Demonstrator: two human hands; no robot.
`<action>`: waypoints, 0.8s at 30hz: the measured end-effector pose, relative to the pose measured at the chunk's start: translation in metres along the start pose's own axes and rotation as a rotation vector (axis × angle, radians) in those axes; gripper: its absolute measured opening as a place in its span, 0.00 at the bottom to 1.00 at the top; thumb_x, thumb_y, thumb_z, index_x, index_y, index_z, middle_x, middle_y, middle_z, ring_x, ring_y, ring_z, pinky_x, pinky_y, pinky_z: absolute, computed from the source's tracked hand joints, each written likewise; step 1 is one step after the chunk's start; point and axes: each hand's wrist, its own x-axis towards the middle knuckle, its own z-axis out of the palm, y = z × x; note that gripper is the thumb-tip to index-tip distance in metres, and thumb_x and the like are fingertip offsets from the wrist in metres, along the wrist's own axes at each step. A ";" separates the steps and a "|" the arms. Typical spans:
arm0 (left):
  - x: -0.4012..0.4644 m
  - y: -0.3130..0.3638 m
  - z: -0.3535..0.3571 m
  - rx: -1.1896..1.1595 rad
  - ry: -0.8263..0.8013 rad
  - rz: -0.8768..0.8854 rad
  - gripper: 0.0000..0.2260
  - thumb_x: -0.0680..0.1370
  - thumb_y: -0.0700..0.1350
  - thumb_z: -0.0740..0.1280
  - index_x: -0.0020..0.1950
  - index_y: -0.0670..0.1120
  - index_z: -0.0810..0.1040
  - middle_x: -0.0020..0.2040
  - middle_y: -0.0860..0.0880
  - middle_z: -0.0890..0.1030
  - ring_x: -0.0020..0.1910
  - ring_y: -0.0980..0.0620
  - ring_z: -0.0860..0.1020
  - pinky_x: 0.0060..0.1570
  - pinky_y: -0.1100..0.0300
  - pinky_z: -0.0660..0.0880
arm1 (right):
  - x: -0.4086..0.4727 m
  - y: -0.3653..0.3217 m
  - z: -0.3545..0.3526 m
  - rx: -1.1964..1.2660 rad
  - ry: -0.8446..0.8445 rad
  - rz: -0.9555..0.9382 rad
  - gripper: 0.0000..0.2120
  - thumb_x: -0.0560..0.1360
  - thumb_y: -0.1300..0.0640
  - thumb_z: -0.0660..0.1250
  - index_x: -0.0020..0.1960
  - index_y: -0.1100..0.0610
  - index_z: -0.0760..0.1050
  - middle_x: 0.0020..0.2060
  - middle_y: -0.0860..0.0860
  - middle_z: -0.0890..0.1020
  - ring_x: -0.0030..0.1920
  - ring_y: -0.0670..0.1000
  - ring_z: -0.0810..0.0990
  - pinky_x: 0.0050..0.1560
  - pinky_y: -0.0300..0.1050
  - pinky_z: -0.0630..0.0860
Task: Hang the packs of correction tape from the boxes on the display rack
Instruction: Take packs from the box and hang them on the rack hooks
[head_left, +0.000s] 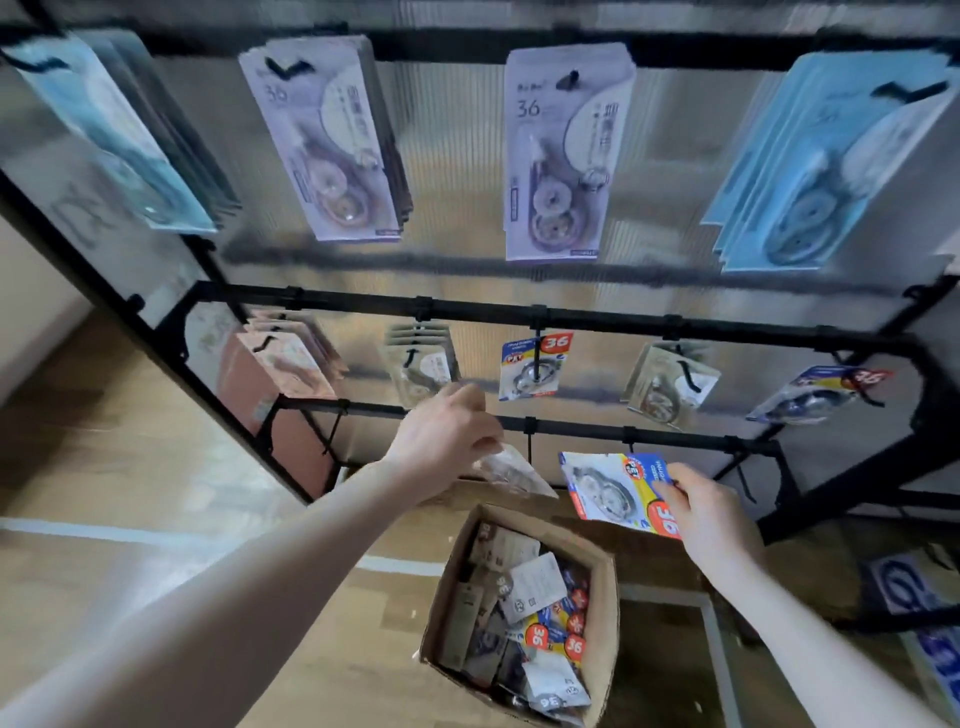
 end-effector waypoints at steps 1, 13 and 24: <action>0.002 -0.001 -0.007 -0.016 0.023 0.021 0.07 0.75 0.47 0.68 0.50 0.46 0.82 0.47 0.47 0.76 0.48 0.47 0.74 0.37 0.59 0.66 | 0.001 -0.003 -0.005 0.021 0.014 -0.009 0.14 0.79 0.51 0.58 0.59 0.57 0.74 0.48 0.54 0.82 0.42 0.53 0.79 0.29 0.41 0.64; 0.023 -0.016 -0.015 0.042 -0.087 -0.038 0.11 0.78 0.52 0.63 0.49 0.46 0.77 0.40 0.51 0.77 0.37 0.52 0.71 0.34 0.61 0.64 | 0.015 -0.002 -0.007 0.077 0.048 -0.025 0.08 0.77 0.53 0.63 0.51 0.58 0.76 0.39 0.50 0.80 0.37 0.52 0.80 0.37 0.53 0.80; 0.020 -0.018 -0.004 0.034 -0.334 -0.019 0.08 0.80 0.45 0.59 0.53 0.45 0.76 0.46 0.51 0.77 0.40 0.54 0.75 0.36 0.67 0.67 | 0.017 0.016 -0.014 0.019 -0.026 0.017 0.09 0.77 0.62 0.62 0.55 0.58 0.77 0.43 0.53 0.83 0.39 0.52 0.78 0.36 0.46 0.76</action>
